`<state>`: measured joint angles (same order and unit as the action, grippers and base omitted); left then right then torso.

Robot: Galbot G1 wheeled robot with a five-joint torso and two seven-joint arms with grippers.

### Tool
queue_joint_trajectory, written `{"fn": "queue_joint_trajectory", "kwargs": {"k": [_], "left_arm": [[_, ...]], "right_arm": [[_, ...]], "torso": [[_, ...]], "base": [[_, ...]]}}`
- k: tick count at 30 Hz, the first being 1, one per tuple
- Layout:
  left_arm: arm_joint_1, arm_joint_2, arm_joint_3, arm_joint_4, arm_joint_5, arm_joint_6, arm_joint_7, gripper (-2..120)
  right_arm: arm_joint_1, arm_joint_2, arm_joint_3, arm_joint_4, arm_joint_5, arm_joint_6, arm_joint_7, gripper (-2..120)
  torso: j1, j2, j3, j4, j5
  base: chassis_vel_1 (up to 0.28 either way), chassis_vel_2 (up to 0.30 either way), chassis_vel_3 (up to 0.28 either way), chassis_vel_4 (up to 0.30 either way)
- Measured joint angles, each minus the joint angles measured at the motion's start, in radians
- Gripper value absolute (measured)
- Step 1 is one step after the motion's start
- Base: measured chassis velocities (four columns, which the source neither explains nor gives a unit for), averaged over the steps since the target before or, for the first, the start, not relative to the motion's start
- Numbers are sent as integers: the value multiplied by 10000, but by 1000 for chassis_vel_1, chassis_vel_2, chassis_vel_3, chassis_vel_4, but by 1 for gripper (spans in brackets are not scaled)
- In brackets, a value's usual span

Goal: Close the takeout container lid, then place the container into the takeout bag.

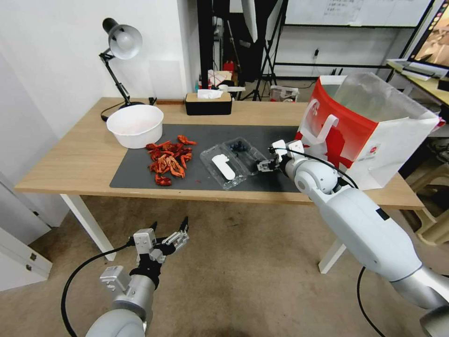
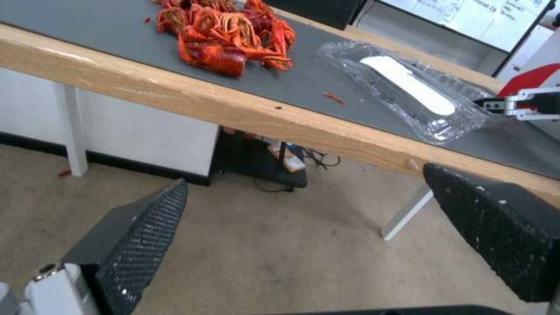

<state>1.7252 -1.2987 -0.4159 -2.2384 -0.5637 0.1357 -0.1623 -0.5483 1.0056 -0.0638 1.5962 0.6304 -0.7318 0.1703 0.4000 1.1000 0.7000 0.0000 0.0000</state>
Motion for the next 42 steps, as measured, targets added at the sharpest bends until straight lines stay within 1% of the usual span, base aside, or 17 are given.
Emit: {"fn": "queue_joint_trajectory", "kwargs": {"k": [14, 30, 42], "left_arm": [[-11, 28, 12, 100, 25, -97, 66, 100], [-51, 35, 24, 232, 53, -168, 136, 100], [-59, 35, 26, 259, 64, -192, 174, 100]], "right_arm": [[-615, -241, 258, 755, 13, 5, 572, 100], [-1187, -328, 396, 1424, 23, 6, 716, 100], [-1296, -307, 396, 1557, 22, 5, 794, 100]], "torso": [[0, 0, 0, 0, -1], [0, 0, 0, 0, 0], [0, 0, 0, 0, -1]], "base": [[0, 0, 0, 0], [0, 0, 0, 0], [0, 0, 0, 0]]}}
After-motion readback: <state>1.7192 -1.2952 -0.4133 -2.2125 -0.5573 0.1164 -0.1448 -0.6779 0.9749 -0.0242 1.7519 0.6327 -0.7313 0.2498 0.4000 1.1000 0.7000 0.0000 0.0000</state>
